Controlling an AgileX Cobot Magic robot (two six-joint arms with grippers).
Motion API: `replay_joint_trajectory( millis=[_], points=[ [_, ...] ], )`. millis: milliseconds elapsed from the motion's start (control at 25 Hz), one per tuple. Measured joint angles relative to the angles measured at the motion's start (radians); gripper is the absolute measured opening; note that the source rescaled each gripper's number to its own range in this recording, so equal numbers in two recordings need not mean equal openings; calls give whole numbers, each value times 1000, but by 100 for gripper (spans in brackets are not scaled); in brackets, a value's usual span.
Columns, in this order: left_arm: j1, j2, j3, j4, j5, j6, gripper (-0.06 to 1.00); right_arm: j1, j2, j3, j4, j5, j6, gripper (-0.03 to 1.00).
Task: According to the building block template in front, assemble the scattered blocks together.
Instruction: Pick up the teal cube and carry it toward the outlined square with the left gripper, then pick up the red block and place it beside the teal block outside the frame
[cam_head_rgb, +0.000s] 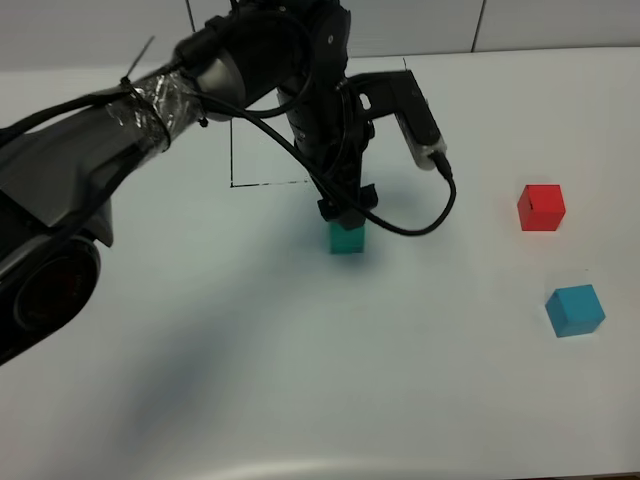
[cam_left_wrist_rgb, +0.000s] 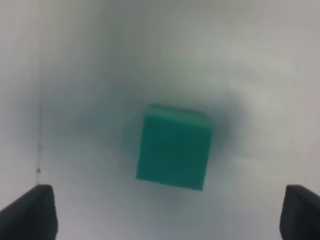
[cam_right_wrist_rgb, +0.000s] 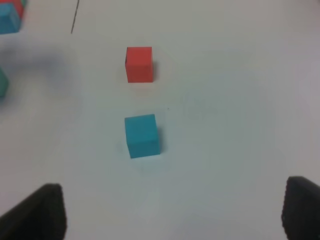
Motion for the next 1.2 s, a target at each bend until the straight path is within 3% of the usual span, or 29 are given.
replay_joint_trajectory(
  millis=[160, 400, 720, 920, 1200],
  points=[
    [60, -58, 0, 15, -5, -139, 86, 0, 0, 0, 0, 0, 0, 92],
    [192, -121, 0, 24, 87, -290, 86, 0, 0, 0, 0, 0, 0, 92],
    [362, -203, 28, 24, 90, -396, 87, 0, 0, 0, 0, 0, 0, 92],
    [451, -313, 193, 24, 86, -425, 87, 0, 0, 0, 1, 0, 0, 92],
    [532, -543, 509, 35, -60, -447, 87, 0, 0, 0, 1, 0, 0, 92]
  ],
)
